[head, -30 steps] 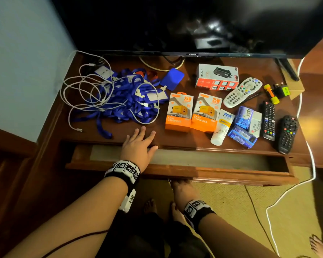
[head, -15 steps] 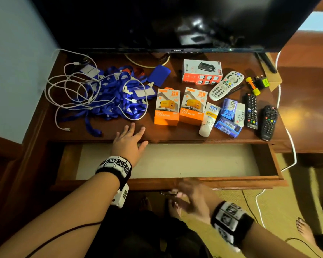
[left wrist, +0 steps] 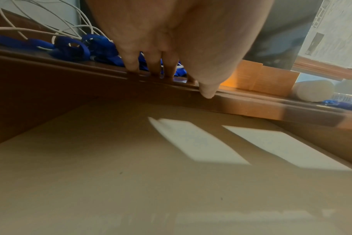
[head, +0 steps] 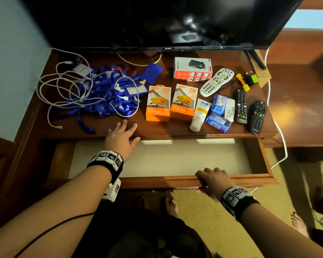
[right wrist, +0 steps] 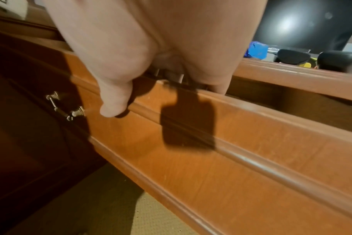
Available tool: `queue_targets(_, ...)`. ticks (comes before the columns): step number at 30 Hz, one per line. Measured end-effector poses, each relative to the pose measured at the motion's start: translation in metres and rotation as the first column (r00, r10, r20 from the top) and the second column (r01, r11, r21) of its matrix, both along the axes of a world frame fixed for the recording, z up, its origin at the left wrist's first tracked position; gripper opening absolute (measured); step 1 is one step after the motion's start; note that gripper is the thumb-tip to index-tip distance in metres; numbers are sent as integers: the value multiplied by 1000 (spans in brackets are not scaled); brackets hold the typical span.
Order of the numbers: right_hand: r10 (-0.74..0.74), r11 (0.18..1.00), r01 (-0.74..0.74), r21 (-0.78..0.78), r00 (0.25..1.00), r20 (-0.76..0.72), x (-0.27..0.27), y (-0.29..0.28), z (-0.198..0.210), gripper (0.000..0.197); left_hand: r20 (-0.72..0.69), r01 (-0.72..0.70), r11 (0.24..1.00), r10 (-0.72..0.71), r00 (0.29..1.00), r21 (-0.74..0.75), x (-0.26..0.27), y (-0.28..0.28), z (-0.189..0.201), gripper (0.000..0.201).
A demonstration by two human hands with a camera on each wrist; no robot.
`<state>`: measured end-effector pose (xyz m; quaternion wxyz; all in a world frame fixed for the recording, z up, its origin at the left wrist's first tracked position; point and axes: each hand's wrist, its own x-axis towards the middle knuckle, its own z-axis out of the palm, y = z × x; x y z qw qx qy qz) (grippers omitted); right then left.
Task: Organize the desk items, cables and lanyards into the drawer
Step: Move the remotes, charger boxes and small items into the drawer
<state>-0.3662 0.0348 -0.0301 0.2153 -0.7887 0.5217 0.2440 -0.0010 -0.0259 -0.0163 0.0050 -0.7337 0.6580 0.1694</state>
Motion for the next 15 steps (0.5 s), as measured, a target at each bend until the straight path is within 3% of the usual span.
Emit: queue_targets(15, 108, 981, -105, 162, 994, -15, -31, 105, 1, 51, 6, -23, 1000, 23, 1000, -9, -3, 1, -3, 58)
